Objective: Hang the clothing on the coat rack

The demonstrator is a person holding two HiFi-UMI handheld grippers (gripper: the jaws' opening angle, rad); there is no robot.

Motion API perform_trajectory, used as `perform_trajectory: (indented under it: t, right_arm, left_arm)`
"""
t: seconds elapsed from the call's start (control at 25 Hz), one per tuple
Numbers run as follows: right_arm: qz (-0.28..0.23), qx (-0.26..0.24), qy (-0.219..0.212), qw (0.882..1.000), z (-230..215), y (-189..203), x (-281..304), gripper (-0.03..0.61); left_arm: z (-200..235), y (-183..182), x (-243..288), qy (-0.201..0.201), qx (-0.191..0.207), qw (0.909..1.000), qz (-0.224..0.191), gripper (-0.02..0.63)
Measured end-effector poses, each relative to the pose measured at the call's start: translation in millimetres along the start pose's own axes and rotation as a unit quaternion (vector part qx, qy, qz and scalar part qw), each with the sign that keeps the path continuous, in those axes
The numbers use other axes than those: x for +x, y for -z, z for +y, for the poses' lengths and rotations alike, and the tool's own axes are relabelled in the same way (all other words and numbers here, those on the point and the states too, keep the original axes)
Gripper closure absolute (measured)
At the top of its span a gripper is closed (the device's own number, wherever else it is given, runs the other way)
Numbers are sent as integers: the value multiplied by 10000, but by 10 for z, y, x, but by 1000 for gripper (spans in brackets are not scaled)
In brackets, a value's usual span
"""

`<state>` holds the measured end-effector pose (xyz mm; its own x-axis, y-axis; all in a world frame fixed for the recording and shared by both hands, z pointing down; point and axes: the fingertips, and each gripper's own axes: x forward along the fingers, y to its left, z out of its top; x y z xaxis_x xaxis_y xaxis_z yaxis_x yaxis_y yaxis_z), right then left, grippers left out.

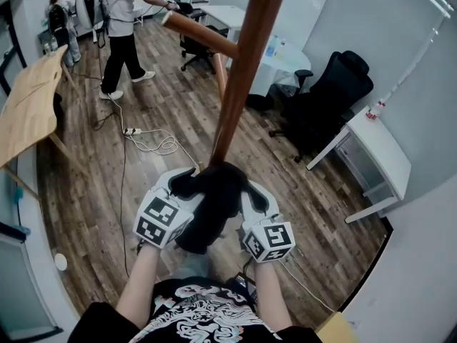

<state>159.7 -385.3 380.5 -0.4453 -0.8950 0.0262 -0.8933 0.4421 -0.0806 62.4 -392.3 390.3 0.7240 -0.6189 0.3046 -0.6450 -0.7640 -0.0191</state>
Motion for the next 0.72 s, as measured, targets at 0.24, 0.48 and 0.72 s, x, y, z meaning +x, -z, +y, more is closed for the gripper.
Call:
perform_trajectory:
  t: [0.24,0.48,0.72]
  right_arm:
    - [41,-30,37,10000,58,13,-120,561]
    - [-41,-22,145,9999,24,-46,-267,551]
    - [-22,-38,189,9998,76,-42,-360,551]
  left_arm:
    - [-140,-6,-41,173,-6,9998,-21,342]
    - [-205,-146,-106,334,-517,9966,-555,250]
    - [-255,-102,-171,271,-453,9973,-504,250]
